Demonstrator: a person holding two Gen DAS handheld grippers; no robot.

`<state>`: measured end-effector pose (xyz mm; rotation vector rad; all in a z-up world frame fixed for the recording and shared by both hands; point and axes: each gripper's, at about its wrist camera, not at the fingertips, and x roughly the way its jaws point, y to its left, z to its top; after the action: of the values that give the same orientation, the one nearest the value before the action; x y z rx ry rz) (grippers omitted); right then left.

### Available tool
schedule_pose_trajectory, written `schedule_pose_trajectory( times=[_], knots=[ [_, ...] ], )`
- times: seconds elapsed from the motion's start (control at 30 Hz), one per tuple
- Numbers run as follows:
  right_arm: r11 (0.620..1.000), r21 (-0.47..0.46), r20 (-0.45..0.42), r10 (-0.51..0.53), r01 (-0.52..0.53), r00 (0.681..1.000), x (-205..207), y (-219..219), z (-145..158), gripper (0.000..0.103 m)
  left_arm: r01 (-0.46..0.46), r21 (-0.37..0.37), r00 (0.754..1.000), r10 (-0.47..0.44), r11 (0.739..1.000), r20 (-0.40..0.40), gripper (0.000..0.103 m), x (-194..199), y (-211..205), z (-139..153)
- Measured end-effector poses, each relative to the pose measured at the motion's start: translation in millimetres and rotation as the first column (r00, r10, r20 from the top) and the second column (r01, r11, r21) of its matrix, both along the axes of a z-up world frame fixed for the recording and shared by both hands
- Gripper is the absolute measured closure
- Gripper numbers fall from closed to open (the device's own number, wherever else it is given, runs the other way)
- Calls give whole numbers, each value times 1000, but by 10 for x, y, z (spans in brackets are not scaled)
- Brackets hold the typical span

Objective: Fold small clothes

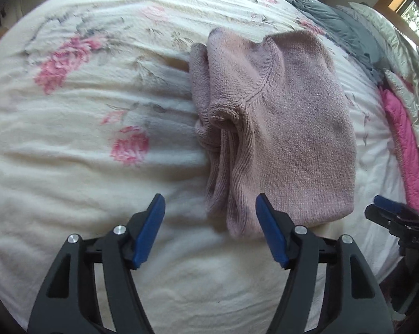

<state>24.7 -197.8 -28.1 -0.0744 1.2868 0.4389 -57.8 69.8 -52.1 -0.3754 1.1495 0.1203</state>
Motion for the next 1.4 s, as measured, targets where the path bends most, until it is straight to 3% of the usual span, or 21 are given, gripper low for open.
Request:
schedule_pose_trajectory(
  times=[0.17,0.3,0.4,0.5,0.63,0.8,1.0,1.4],
  knots=[
    [999,-48,44,8,-6,999,-109,135,158,6,-19,61,1000,20,998,-11,33,-133,-68,136],
    [987,-154,82,-28,40,996,-158,200,233,4,-35,105,999,38,994,-18,32,-227,-117,233],
    [987,-144,75,-56,67,996,-165,203,273,4,-32,123,999,33,992,-8,32,-275,-178,316],
    [989,-125,68,-72,80,995,-190,176,310,4,-35,119,999,35,992,-4,32,-332,-195,370],
    [977,-194,106,-65,85,992,-270,230,371,4,-29,126,1000,29,992,-4,32,-392,-229,406],
    [985,-161,98,-49,64,994,-344,278,425,4,-23,131,1000,24,991,-6,32,-434,-261,424],
    [953,-298,147,-7,51,989,-441,407,434,4,-26,131,1000,28,991,-8,32,-453,-262,432],
    [968,-241,124,-39,68,992,-399,341,411,4,-41,124,999,43,991,-12,32,-469,-200,408]
  ],
)
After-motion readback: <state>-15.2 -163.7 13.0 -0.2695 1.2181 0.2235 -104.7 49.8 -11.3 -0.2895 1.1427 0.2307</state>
